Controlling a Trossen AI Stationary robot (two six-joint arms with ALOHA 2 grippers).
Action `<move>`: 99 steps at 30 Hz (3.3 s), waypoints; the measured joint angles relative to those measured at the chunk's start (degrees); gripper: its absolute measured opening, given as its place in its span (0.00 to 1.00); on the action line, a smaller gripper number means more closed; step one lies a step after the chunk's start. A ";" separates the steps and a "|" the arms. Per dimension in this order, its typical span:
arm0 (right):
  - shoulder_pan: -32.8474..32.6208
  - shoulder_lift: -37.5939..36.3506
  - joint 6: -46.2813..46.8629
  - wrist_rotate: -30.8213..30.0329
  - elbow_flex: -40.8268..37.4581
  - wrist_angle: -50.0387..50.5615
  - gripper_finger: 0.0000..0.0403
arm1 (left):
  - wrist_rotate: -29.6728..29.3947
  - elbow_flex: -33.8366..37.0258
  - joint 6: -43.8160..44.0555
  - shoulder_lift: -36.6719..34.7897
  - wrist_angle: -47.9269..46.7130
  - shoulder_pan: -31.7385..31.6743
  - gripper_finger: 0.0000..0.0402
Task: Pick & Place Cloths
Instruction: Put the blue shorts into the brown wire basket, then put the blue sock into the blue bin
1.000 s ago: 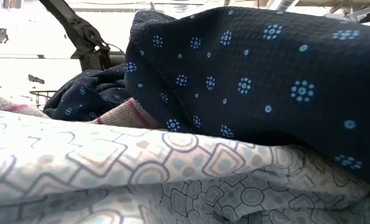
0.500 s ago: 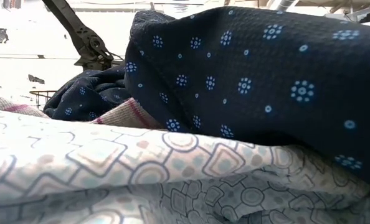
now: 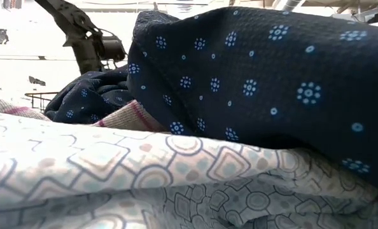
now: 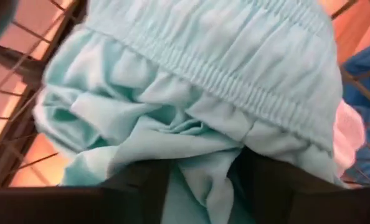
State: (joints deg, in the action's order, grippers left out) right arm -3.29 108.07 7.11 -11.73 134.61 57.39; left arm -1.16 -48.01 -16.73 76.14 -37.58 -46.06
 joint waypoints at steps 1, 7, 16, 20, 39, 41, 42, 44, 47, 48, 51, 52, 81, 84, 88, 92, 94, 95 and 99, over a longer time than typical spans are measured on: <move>0.00 0.00 -0.02 0.02 0.00 0.02 0.43 | -0.47 -0.03 0.00 -0.61 -0.65 0.00 0.47; 0.00 0.00 -0.07 1.75 0.00 0.00 0.43 | -0.94 -0.04 4.19 -3.75 -3.81 0.00 0.63; -0.02 0.00 -0.07 1.81 0.00 0.00 0.43 | 6.05 -0.17 9.88 -13.61 -3.36 0.02 0.60; -0.07 0.00 -0.07 1.88 0.00 0.00 0.43 | 6.14 -0.20 11.25 -18.06 -3.09 0.02 0.54; -3.63 -0.02 15.64 2.84 0.02 21.27 0.43 | 28.38 -0.22 33.92 -32.04 0.99 1.17 0.50; -4.68 -0.11 18.33 2.80 -0.71 24.73 0.43 | 32.72 -0.22 37.98 -34.71 5.32 2.25 0.50; -5.23 -0.13 19.23 2.81 -1.40 25.78 0.43 | 34.48 -0.22 40.08 -36.00 8.18 2.95 0.50; -6.31 -0.04 20.35 2.84 -2.68 26.99 0.43 | 36.96 -0.22 44.14 -38.72 15.21 4.49 0.50; -7.88 -0.09 20.90 2.86 -4.74 26.23 0.43 | 37.65 -0.22 49.41 -43.29 28.61 7.01 0.50; -8.36 -0.11 20.90 2.86 -5.56 25.84 0.43 | 37.59 -0.22 50.91 -44.66 32.81 7.79 0.50; -9.47 -0.11 21.10 2.75 -9.11 25.27 0.43 | 36.18 -0.34 54.69 -48.52 40.99 9.90 0.50; -9.55 -0.13 21.50 2.69 -10.91 24.88 0.43 | 36.04 -0.35 55.32 -49.72 41.94 10.53 0.50; -7.60 -20.63 66.93 -6.80 -78.74 -11.56 0.43 | 34.59 -0.22 57.21 -46.45 41.79 14.36 0.50; -7.18 -20.12 67.10 -8.42 -81.39 -18.27 0.43 | 34.59 -0.22 57.40 -45.04 42.05 14.36 0.50; -7.02 -18.86 67.98 -12.76 -82.62 -21.80 0.43 | 34.59 -0.22 57.48 -43.76 42.27 14.36 0.50; -6.23 -17.73 67.04 -15.38 -82.74 -24.39 0.43 | 34.62 -0.22 57.60 -43.35 42.48 14.38 0.50; -5.81 -17.71 65.54 -15.41 -82.68 -26.60 0.43 | 34.67 -0.22 57.64 -43.35 42.51 14.38 0.50; -5.77 -17.75 64.83 -15.43 -82.68 -27.91 0.43 | 34.71 -0.22 57.66 -43.36 42.51 14.38 0.50; -4.98 -17.73 64.48 -16.07 -82.64 -28.85 0.43 | 34.81 -0.22 57.64 -43.52 42.64 14.56 0.50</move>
State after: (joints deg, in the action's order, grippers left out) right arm -8.27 90.35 71.59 -27.79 51.96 28.53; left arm 33.65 -48.23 40.91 32.62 5.06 -31.51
